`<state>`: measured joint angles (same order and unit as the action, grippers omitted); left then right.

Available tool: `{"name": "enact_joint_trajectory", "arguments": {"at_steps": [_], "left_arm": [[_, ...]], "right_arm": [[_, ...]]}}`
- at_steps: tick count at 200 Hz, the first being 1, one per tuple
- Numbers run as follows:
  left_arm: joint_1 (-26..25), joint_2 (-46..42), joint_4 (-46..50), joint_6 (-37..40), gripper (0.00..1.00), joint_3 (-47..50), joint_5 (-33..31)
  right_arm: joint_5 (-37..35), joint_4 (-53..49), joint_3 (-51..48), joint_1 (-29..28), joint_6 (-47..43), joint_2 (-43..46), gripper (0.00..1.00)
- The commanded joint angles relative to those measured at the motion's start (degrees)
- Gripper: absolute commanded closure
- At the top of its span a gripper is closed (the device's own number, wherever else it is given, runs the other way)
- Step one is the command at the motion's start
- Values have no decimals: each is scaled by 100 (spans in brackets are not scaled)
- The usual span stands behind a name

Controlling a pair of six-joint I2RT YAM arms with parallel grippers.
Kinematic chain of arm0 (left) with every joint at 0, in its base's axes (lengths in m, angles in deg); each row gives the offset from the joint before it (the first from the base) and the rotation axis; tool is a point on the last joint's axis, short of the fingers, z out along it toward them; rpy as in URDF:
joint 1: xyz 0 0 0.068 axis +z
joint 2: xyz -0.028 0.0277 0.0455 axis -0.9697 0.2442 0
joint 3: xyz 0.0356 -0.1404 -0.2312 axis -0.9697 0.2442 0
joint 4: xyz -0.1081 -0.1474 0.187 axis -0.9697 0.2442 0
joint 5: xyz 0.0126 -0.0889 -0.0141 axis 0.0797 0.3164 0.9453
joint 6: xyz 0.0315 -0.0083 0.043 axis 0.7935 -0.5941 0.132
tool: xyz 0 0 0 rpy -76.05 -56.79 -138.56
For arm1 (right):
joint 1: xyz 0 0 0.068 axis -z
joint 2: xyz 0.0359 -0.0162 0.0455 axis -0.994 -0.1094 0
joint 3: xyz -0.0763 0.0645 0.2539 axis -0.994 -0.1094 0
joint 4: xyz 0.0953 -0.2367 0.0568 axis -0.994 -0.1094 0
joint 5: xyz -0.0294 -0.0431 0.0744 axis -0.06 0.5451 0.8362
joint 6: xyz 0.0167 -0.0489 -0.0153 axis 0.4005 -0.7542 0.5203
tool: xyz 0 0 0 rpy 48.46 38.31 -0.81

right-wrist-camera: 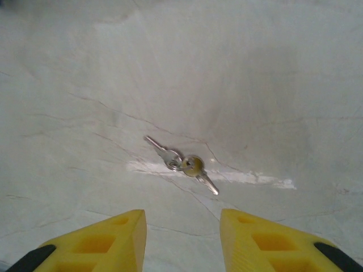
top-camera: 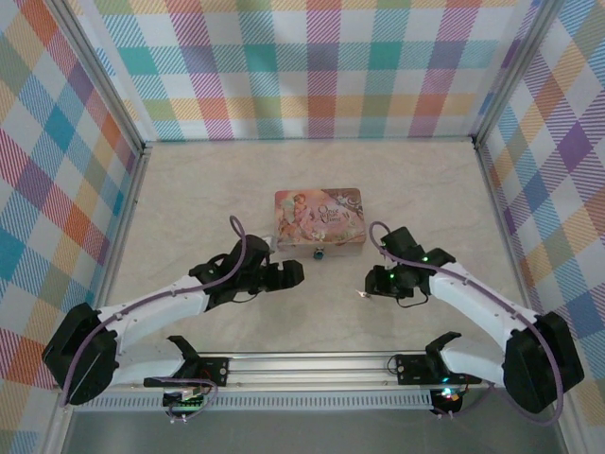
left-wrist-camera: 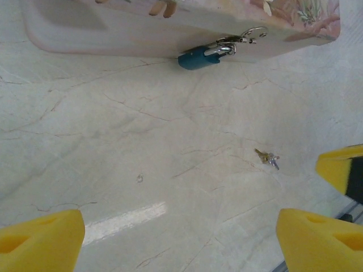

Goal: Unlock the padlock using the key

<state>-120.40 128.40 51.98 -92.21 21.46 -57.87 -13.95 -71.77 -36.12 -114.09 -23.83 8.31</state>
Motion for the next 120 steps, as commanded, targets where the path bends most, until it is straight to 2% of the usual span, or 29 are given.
{"name": "enact_joint_trajectory", "arguments": {"at_steps": [1,32,53,120], "left_arm": [[-149,124,-248,-123,12,39,-142],[-246,171,-292,-168,12,65,-216],[-278,177,-310,-188,12,107,-245],[-300,257,-425,-300,12,206,-302]], "right_arm": [[-140,254,-83,-141,147,-229,61],[-270,483,-77,-300,174,-511,61],[-419,560,-46,-388,157,-659,57],[-609,651,106,-629,68,-1210,59]]}}
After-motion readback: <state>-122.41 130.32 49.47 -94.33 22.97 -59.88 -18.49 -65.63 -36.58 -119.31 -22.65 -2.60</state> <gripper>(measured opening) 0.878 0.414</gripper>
